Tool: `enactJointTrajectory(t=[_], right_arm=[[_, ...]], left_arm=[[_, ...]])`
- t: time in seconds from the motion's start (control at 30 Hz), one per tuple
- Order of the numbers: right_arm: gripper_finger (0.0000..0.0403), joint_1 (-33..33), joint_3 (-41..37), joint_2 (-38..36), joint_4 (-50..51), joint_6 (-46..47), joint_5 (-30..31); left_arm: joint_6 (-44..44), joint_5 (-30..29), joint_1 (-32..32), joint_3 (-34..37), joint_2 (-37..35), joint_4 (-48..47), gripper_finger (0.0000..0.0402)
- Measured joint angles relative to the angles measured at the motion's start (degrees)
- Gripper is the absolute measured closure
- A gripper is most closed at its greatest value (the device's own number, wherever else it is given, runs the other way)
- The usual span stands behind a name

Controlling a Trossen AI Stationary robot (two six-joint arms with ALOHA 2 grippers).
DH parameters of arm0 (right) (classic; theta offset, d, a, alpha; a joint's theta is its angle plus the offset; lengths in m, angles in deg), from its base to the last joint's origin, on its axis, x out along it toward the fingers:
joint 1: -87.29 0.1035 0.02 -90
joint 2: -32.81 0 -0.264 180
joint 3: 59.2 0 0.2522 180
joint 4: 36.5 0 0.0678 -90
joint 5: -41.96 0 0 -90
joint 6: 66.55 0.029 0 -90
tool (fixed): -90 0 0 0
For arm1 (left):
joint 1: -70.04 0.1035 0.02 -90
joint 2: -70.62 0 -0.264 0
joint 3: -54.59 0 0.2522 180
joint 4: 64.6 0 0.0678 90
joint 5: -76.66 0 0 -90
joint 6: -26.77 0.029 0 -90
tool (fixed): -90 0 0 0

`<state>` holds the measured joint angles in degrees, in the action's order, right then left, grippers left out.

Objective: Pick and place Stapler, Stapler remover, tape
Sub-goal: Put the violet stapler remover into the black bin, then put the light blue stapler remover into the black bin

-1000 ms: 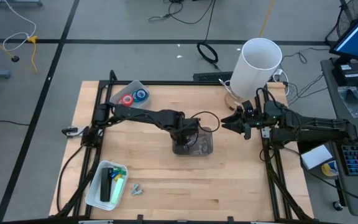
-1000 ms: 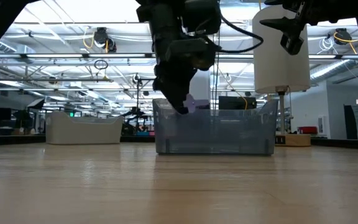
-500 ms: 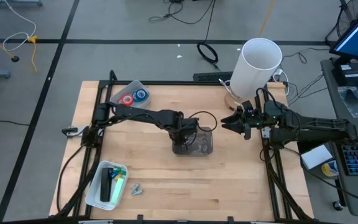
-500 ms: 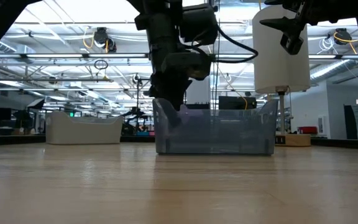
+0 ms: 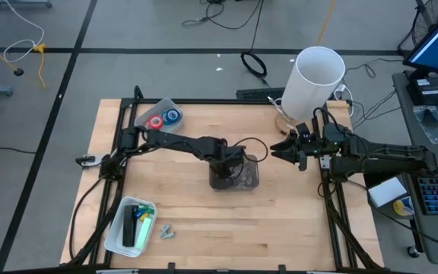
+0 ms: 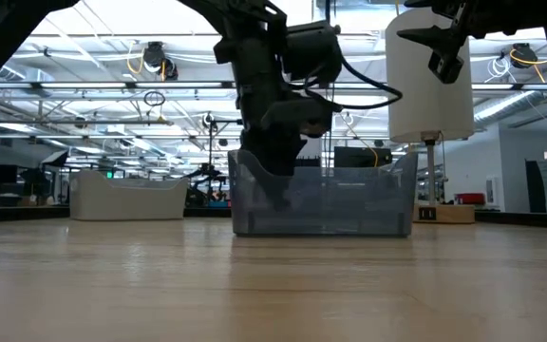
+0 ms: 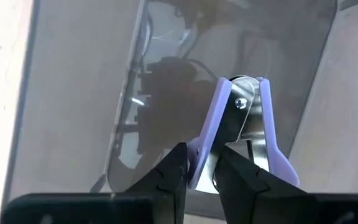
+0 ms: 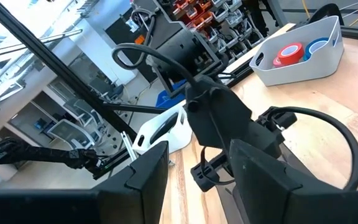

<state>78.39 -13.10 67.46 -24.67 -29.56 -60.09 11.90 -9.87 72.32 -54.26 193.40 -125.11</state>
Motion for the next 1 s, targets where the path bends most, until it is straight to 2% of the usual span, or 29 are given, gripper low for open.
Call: enactJointTrajectory(t=[0.17,0.3,0.43,0.63,0.87,1.0], right_arm=[[0.0236,0.00,0.00,0.02,0.00,-0.13,0.00],[0.0236,0.00,0.00,0.00,0.00,-0.17,-0.02],[0.0236,0.00,0.00,0.00,0.02,-0.30,0.00],[0.0236,-0.01,0.00,0.01,0.02,-0.26,-0.13],[0.0236,-0.02,0.00,0.00,0.07,-1.62,-0.17],[0.0236,-0.02,0.00,0.02,0.45,-2.80,-0.15]], left_arm=[[0.12,0.96,0.04,0.00,0.05,1.00,0.0306],[-0.95,1.44,0.43,0.01,-0.38,0.71,0.0267],[-3.60,4.32,1.69,-0.74,-1.78,-0.92,0.0231],[-13.37,9.53,2.49,-2.01,-9.91,-6.72,0.0218],[-24.63,9.99,-6.68,-2.03,-18.79,-21.14,0.0218],[-32.58,6.55,-14.20,-1.96,-19.78,-30.77,0.0218]])
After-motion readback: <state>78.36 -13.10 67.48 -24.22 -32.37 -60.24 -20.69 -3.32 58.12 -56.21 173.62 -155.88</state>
